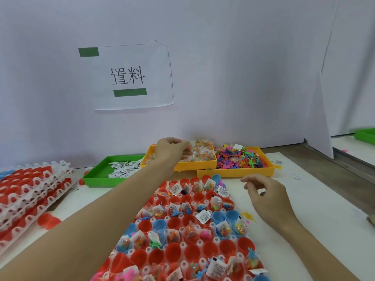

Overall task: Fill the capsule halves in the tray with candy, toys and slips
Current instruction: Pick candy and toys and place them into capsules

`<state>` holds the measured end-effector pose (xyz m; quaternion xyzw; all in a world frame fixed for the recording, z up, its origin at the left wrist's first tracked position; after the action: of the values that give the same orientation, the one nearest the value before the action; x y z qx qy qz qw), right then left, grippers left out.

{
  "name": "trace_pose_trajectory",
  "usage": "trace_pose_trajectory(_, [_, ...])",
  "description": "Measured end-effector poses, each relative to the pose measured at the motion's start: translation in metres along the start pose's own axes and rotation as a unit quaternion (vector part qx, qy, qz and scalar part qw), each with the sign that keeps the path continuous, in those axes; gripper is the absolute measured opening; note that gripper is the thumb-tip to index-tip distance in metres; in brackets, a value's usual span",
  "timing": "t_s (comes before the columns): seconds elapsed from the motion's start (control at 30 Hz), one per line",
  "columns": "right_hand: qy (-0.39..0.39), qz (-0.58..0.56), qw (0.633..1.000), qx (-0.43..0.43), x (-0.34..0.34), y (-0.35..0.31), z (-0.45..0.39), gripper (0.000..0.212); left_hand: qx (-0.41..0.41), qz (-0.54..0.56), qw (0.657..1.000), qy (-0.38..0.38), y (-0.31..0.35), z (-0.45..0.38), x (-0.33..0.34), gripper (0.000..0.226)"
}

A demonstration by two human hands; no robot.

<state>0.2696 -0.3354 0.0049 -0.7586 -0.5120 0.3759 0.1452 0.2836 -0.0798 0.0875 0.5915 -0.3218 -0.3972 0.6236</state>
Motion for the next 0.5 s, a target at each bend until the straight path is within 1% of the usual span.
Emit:
trace_pose_trajectory(0.07, [-0.001,-0.034,0.999,-0.014,-0.004,-0.018,-0.003,0.034,0.004,0.022,0.998,-0.067,-0.001,0.026,0.002,0.007])
trace_pose_trajectory(0.13, [-0.002,-0.093,0.995,-0.027,-0.007,-0.039,-0.007,0.029,0.017,0.034,0.994,-0.107,-0.002,0.052,0.003,0.005])
trace_pose_trajectory(0.17, [-0.017,-0.123,0.992,-0.025,-0.007,-0.050,-0.009,0.024,0.021,0.041,0.992,-0.119,-0.004,0.065,0.002,0.005])
trace_pose_trajectory(0.23, [-0.074,-0.170,0.983,-0.015,-0.004,-0.071,-0.010,0.013,0.021,0.057,0.989,-0.135,-0.009,0.087,-0.001,0.010])
trace_pose_trajectory(0.3, [-0.108,-0.220,0.970,-0.009,-0.002,-0.090,-0.008,0.027,0.017,0.067,0.986,-0.151,-0.013,0.107,-0.003,0.014])
trace_pose_trajectory(0.33, [-0.107,-0.241,0.964,-0.005,-0.003,-0.098,-0.008,0.032,0.019,0.063,0.985,-0.158,-0.014,0.115,-0.004,0.014])
trace_pose_trajectory(0.37, [-0.100,-0.256,0.962,-0.002,-0.004,-0.105,-0.006,0.032,0.027,0.053,0.985,-0.161,-0.015,0.123,-0.006,0.012])
trace_pose_trajectory(0.4, [-0.092,-0.257,0.962,-0.006,-0.005,-0.110,-0.005,0.029,0.040,0.038,0.986,-0.160,-0.016,0.129,-0.008,0.010])
trace_pose_trajectory(0.5, [-0.080,-0.219,0.972,-0.015,-0.007,-0.117,0.004,0.008,0.099,-0.037,0.984,-0.144,-0.016,0.144,-0.015,0.007])
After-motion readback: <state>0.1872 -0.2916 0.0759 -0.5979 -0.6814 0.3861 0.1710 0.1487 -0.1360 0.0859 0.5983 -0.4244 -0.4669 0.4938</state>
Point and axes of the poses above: each hand's wrist, its own z-axis away from the middle knuckle, its own x-axis out of the palm, y = z × x, the point moved 4 cm from there along -z, towards the middle knuckle, and after that the axes turned 13 degrees about -x, right-handed, at the moved point
